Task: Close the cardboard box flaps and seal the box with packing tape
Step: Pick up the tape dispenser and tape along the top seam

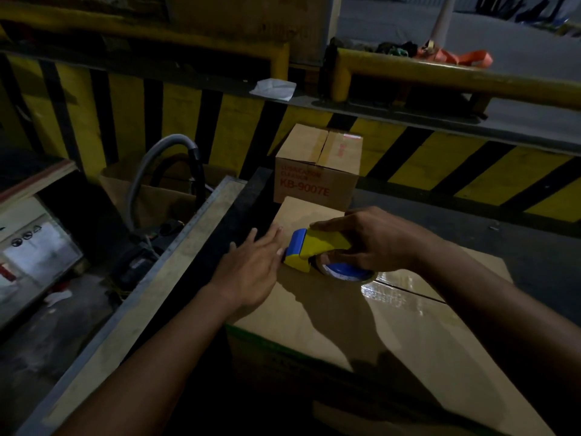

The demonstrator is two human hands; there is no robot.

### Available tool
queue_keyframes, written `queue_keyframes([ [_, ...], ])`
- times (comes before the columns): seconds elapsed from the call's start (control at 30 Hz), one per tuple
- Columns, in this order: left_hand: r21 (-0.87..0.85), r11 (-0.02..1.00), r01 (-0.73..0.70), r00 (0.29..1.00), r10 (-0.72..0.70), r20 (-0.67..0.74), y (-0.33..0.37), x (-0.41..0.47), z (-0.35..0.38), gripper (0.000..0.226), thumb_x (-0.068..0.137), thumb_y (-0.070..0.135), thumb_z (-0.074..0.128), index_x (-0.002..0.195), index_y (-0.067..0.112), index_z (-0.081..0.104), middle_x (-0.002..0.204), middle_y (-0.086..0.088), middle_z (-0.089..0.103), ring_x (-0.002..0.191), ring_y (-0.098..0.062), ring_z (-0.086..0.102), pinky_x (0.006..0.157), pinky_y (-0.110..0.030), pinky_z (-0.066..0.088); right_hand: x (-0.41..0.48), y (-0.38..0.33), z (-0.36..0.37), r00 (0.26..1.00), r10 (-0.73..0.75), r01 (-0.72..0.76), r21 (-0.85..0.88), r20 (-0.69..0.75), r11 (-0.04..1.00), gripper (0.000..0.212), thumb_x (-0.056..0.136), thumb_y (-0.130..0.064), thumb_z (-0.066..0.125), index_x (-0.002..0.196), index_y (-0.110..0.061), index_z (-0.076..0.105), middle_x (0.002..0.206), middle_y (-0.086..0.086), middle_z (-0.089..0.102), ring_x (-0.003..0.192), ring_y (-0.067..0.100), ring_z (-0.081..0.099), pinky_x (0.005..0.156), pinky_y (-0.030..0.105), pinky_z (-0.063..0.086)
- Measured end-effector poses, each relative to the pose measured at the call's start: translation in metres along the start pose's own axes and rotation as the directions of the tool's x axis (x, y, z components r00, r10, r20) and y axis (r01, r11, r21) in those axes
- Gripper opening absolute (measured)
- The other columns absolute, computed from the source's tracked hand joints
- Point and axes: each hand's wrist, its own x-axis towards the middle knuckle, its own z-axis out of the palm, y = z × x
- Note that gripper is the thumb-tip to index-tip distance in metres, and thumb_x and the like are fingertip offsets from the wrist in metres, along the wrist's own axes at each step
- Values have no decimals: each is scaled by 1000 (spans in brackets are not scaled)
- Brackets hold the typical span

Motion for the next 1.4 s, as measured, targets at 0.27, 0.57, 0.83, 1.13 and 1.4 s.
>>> queue_keyframes([
  [0.27,114,993,-8,1000,5,30,-7,2,0,56,107,45,13,160,33,1,166,18,-3,155,-23,0,122,-57,3,-9,-3,-8,999,-45,46,-34,28,998,74,83,-69,53,149,-40,34,109,-4,66,88,12,64,77,33,56],
  [0.57,168,983,-77,996,82,-23,2,9,4,55,109,30,21,160,13,9,169,-1,5,154,-19,-4,125,-46,-1,-53,19,-1,998,68,-68,-92,-1,993,82,75,-84,41,147,-46,32,98,-10,54,80,6,55,71,34,54],
  [0.83,218,967,-129,989,141,-42,26,-6,20,57,108,39,12,159,15,9,168,1,5,154,-11,-3,125,-37,-1,-44,22,-1,998,64,-64,-37,-12,997,79,77,-81,44,145,-40,41,104,-11,55,81,5,55,68,23,48],
  [1.13,191,973,-130,990,138,-26,22,-2,21,60,107,47,13,160,19,6,168,4,0,153,-8,-6,123,-32,-6,-89,36,-29,980,182,-175,-88,77,981,76,79,-72,47,148,-42,34,121,-4,58,103,14,60,88,33,53],
  [1.4,178,967,-180,982,188,-30,33,3,20,52,109,35,23,158,17,26,166,2,17,154,-12,6,124,-33,-1,-97,39,-34,987,155,-158,-150,-34,976,70,84,-65,54,147,-39,38,90,-15,47,80,5,54,66,21,44],
])
